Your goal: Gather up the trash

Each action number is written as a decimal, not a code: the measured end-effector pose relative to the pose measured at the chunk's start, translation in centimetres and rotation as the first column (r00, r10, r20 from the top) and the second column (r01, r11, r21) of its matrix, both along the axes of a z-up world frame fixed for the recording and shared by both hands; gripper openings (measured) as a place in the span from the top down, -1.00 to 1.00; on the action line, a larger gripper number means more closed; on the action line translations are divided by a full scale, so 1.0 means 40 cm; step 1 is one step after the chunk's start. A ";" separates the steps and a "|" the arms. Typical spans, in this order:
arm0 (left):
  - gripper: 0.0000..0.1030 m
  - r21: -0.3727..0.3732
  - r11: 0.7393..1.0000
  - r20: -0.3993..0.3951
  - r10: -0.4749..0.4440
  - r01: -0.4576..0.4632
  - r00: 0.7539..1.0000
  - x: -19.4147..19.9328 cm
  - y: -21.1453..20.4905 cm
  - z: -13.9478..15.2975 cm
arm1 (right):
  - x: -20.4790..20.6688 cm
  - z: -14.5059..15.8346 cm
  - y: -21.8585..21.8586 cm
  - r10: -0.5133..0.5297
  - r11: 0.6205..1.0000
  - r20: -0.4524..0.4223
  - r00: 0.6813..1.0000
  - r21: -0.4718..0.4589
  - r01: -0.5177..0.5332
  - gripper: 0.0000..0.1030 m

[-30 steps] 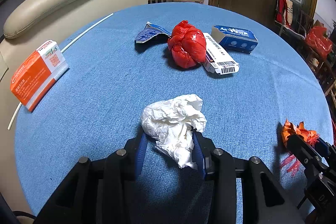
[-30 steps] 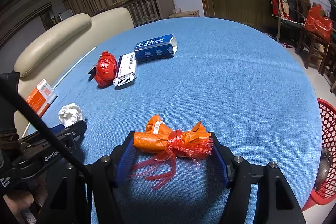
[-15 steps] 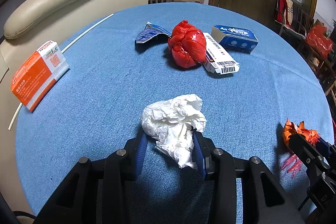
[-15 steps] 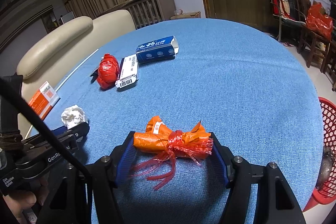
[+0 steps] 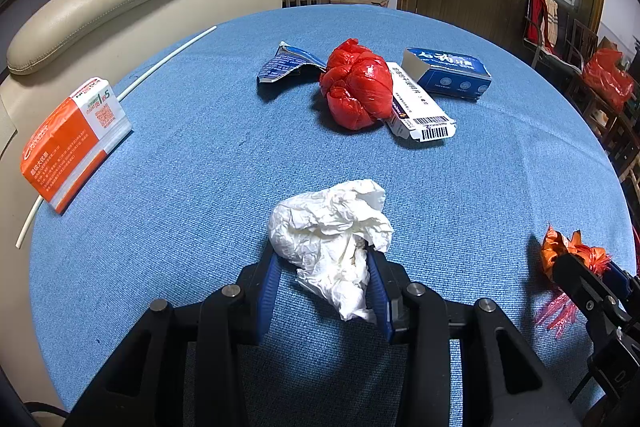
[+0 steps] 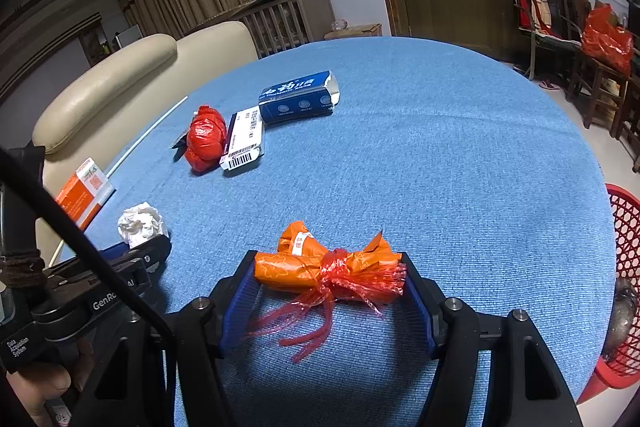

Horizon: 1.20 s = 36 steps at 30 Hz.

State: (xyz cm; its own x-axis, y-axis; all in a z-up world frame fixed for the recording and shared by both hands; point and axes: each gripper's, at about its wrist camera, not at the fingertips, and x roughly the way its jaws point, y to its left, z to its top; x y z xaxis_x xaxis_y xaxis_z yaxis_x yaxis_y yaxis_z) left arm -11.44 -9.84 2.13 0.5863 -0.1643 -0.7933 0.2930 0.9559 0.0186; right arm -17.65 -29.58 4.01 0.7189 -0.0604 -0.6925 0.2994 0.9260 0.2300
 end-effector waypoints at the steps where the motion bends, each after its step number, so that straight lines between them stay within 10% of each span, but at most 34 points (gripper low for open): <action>1: 0.17 0.005 1.000 0.002 0.000 0.000 1.000 -0.001 -0.001 0.000 | 0.001 0.000 0.000 -0.001 1.000 -0.002 1.000 0.000 0.001 -0.34; 36: 0.19 -0.013 0.984 0.091 -0.176 0.178 0.980 -0.145 -0.173 0.158 | -0.195 0.106 -0.124 -0.140 0.990 0.107 0.984 0.038 0.136 -0.34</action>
State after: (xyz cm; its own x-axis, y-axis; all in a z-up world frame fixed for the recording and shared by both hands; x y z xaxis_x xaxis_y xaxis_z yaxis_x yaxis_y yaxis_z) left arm -17.25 -16.74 8.44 0.6147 -0.2875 -0.7345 0.4556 0.8896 0.0330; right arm -25.45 -34.53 8.25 0.7764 -0.1443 -0.6135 0.3954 0.8696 0.2959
